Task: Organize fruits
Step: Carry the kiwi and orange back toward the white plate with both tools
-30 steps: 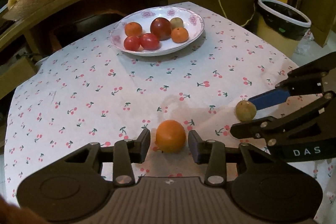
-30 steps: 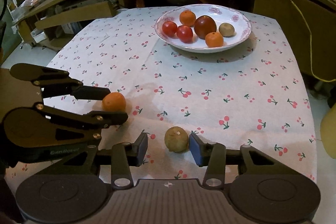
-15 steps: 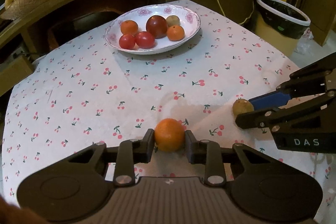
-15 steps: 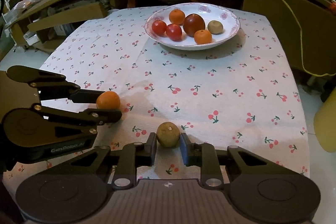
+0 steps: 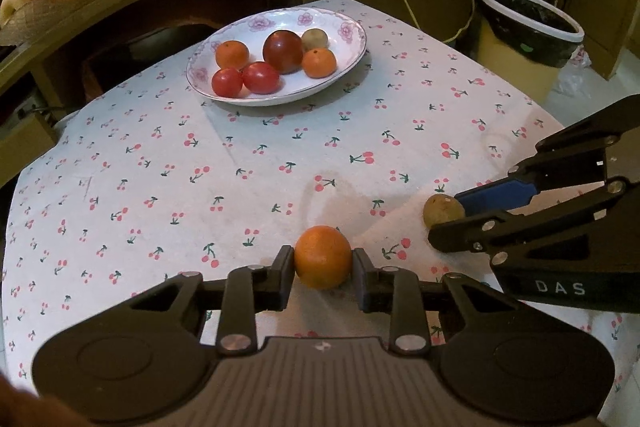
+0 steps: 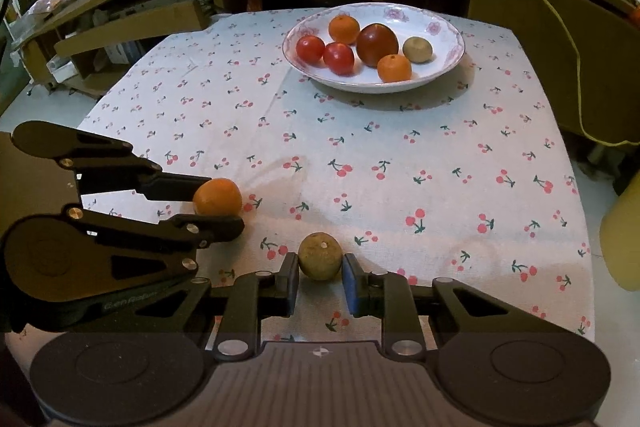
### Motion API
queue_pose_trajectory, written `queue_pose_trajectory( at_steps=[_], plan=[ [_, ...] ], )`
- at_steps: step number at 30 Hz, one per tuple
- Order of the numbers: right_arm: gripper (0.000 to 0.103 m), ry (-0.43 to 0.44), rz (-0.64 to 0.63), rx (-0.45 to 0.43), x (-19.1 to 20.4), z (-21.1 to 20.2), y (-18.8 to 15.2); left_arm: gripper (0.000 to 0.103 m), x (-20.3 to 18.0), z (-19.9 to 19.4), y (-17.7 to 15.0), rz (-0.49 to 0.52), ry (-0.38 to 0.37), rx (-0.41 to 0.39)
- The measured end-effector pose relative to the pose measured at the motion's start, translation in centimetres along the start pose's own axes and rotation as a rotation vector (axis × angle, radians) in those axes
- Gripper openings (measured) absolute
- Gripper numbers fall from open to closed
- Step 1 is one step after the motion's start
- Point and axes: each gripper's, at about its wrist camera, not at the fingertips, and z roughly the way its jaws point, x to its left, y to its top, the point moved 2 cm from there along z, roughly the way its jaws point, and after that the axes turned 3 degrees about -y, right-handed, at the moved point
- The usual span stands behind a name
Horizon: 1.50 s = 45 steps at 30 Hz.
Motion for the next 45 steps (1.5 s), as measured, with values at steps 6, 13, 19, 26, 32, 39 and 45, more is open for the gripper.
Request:
queue_pose_trajectory(
  at_steps=[6, 13, 19, 26, 32, 39, 45],
  plan=[
    [0.025, 0.000, -0.001, -0.009, 0.0, 0.0, 0.3, 0.036, -0.2, 0.1, 0.1, 0.014, 0.001, 0.000],
    [0.025, 0.005, -0.004, -0.022, 0.2, -0.2, 0.9, 0.036, 0.0, -0.2, 1.2, 0.008, 0.021, -0.022],
    [0.025, -0.009, 0.012, -0.047, -0.3, -0.4, 1.9, 0.036, 0.3, -0.3, 2.2, 0.002, 0.029, -0.040],
    [0.025, -0.022, 0.026, -0.070, -0.8, -0.5, 3.0, 0.036, 0.7, -0.5, 3.5, 0.000, 0.048, -0.069],
    [0.025, -0.033, 0.029, -0.088, -0.9, -0.5, 4.2, 0.036, 1.1, -0.7, 4.6, 0.011, 0.070, -0.086],
    [0.026, -0.043, 0.035, -0.120, -1.1, -0.5, 5.6, 0.036, 2.0, -0.9, 6.1, 0.004, 0.092, -0.112],
    [0.026, -0.050, 0.038, -0.137, -1.2, -0.2, 6.9, 0.035, 2.7, -0.7, 7.1, 0.001, 0.110, -0.124]
  ],
)
